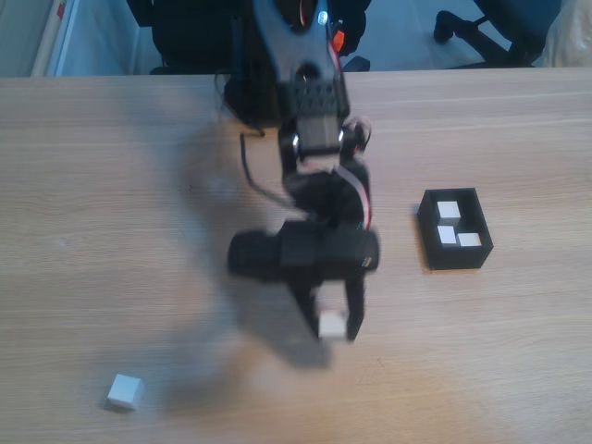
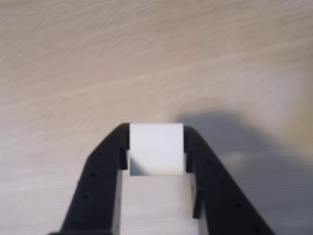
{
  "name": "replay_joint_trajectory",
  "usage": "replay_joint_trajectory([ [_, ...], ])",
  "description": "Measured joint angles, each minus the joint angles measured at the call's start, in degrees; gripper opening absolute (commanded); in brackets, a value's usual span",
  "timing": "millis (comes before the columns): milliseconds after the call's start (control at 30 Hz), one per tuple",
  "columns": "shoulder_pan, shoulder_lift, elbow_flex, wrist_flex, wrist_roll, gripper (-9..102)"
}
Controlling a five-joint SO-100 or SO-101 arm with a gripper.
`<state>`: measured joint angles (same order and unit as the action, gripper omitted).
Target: Pick blocks and place them in the box.
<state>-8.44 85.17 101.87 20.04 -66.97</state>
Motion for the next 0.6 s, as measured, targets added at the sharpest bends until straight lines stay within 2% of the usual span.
replay_joint_trajectory([
  [267, -12.39, 19.34, 11.25, 9.14, 6.33, 0],
  [600, -27.6, 24.96, 11.69, 15.47, 13.01, 1],
])
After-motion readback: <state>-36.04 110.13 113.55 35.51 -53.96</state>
